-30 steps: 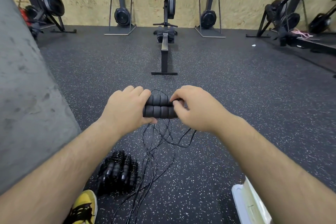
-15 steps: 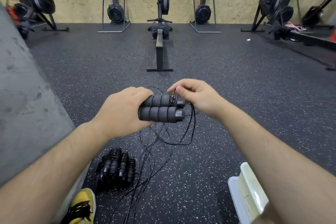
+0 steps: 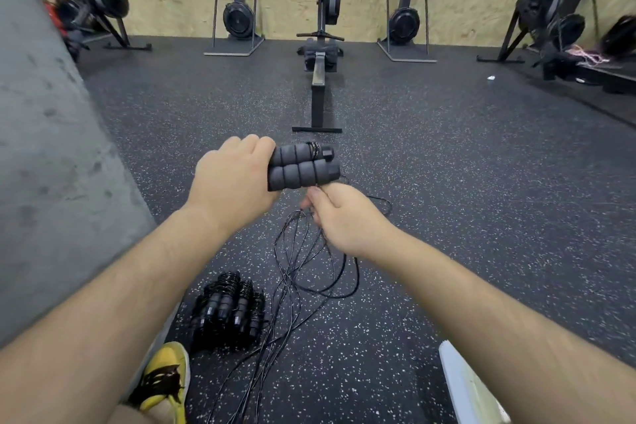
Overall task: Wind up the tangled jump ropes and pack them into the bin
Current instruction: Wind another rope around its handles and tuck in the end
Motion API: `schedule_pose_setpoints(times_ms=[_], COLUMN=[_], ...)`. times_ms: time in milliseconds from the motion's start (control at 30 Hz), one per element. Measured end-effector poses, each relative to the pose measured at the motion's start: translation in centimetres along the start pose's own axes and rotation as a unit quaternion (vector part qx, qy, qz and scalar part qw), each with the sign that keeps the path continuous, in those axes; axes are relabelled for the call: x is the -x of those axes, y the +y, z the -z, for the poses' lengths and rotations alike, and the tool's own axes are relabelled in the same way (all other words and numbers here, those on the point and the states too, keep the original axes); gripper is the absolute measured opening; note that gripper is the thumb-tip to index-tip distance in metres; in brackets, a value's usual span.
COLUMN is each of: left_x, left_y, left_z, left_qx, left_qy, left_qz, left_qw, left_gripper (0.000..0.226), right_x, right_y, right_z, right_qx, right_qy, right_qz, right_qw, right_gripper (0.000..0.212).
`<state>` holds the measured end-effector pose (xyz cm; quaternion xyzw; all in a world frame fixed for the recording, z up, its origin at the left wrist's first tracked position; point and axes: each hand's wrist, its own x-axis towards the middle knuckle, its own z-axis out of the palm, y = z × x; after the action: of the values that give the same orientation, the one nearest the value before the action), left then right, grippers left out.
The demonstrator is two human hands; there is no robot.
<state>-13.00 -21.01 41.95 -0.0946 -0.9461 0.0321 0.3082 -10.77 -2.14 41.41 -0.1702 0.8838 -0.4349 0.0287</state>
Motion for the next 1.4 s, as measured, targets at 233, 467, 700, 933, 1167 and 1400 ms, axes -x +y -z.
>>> schedule_pose_setpoints(times_ms=[233, 467, 700, 933, 1167, 1400], left_x=[0.2, 0.8, 1.7, 2.1, 2.4, 1.7], left_y=[-1.5, -1.4, -0.1, 0.4, 1.7, 2.9], left_z=[-1.1, -1.6, -1.7, -1.1, 0.4, 2.3], left_qx=[-0.028, -0.059, -0.052, -0.005, 0.102, 0.182], left_qy=[-0.035, -0.073, -0.086, -0.04, -0.043, -0.007], left_qz=[0.042, 0.009, -0.121, -0.203, -0.229, -0.051], left_qw=[0.998, 0.996, 0.988, 0.978, 0.967, 0.982], left_gripper=[0.033, 0.033, 0.04, 0.038, 0.039, 0.036], right_x=[1.6, 2.3, 0.7, -0.5, -1.5, -1.3], right_y=[-1.1, -1.5, 0.4, 2.3, 4.2, 3.6], right_z=[1.3, 4.4, 6.4, 7.4, 7.8, 3.4], right_qx=[0.117, 0.294, 0.342, 0.285, 0.172, 0.1], right_qy=[-0.039, 0.018, 0.045, 0.055, 0.049, -0.019], right_qz=[0.016, 0.109, 0.152, 0.162, 0.136, 0.047], right_qw=[0.992, 0.949, 0.926, 0.943, 0.974, 0.994], right_gripper=[0.033, 0.023, 0.021, 0.016, 0.012, 0.035])
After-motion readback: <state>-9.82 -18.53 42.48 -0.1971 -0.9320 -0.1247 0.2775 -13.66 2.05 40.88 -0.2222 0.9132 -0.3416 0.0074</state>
